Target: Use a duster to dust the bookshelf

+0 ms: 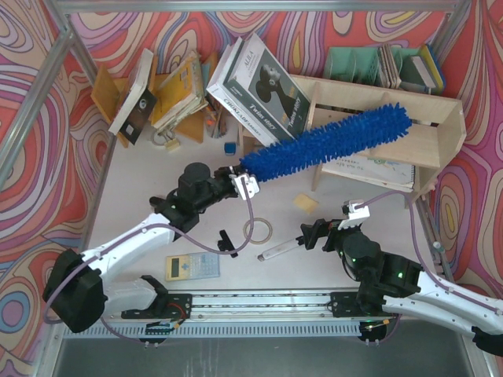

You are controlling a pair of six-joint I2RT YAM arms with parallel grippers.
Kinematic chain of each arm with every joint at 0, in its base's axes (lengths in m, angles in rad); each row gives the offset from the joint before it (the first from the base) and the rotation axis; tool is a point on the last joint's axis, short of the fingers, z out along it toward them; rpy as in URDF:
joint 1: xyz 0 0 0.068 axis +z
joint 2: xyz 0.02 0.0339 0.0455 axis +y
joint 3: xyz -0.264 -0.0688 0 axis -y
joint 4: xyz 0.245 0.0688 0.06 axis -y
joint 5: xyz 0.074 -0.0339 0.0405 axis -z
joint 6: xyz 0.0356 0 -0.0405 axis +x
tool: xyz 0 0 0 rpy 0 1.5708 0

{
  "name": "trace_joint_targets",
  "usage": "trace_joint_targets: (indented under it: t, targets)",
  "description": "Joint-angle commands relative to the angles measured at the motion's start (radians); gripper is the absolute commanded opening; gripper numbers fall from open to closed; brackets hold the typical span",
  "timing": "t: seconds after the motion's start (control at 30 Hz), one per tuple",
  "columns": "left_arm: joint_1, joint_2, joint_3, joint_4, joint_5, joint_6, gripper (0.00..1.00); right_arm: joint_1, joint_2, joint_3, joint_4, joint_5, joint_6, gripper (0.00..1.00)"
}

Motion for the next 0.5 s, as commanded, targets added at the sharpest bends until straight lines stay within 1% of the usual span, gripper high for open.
trace_joint_targets:
  t: [0.0,0.1,0.27,0.33,0.47]
  targets:
    - [-0.011,-0.071,0.028,0.055,-0.009,-0.010,0.00,0.000,-0.011,0.009,-0.005,0.023,0.010,0.98]
    - [-0.011,-0.152,0.083,-0.035,0.002,0.035,0.00,0.000,-0.010,0.008,-0.004,0.023,0.010,0.98]
    - [0.014,-0.244,0.257,-0.273,0.035,0.157,0.00,-0.001,-0.010,0.006,0.000,0.020,0.008,0.98]
    - [0.057,-0.258,0.320,-0.331,0.071,0.171,0.00,-0.001,-0.011,0.006,-0.001,0.020,0.009,0.98]
    - [0.188,-0.251,0.400,-0.350,0.152,0.158,0.00,-0.001,-0.010,0.008,-0.003,0.019,0.010,0.98]
